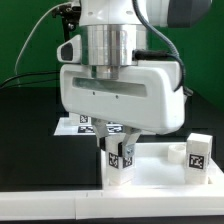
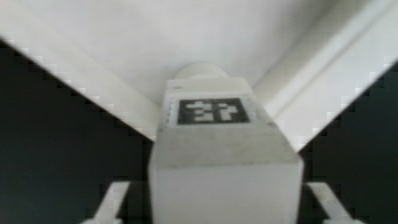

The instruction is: Assemble square table

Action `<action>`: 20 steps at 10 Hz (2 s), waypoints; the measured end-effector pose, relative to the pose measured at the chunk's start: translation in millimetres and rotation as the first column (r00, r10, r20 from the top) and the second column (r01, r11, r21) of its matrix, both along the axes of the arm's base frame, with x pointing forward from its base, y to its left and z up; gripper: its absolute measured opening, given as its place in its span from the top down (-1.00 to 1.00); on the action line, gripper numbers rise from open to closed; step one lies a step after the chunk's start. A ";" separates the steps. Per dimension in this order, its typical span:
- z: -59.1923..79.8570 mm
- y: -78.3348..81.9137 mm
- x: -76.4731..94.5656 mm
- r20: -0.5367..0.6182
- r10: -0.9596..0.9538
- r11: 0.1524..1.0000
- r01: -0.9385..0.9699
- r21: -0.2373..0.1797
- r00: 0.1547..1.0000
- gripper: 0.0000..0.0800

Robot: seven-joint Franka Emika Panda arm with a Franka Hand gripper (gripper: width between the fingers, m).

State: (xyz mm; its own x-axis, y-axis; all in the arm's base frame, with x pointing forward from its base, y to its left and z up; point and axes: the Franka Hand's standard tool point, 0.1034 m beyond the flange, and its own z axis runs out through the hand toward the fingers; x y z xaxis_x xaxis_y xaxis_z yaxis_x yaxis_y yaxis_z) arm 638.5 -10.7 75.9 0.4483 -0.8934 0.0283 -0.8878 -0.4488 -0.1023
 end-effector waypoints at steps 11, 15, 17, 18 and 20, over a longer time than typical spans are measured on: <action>-0.4 5.4 -2.3 -0.008 -0.024 0.996 0.025 0.083 1.000 -0.56; -1.9 5.0 -3.3 0.013 0.252 0.966 -0.253 0.052 0.968 -0.62; -0.6 4.1 -1.3 0.037 0.546 0.837 -0.546 -0.011 0.837 -0.62; -2.1 3.5 -2.6 0.045 0.702 0.712 -0.701 -0.045 0.710 -0.62; -4.9 5.7 -4.5 0.047 0.729 0.685 -0.727 -0.049 0.683 -0.62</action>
Offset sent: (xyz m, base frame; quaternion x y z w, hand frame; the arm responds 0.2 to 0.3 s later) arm 0.0034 0.0065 -0.0003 0.0409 -0.0334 0.2850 0.9571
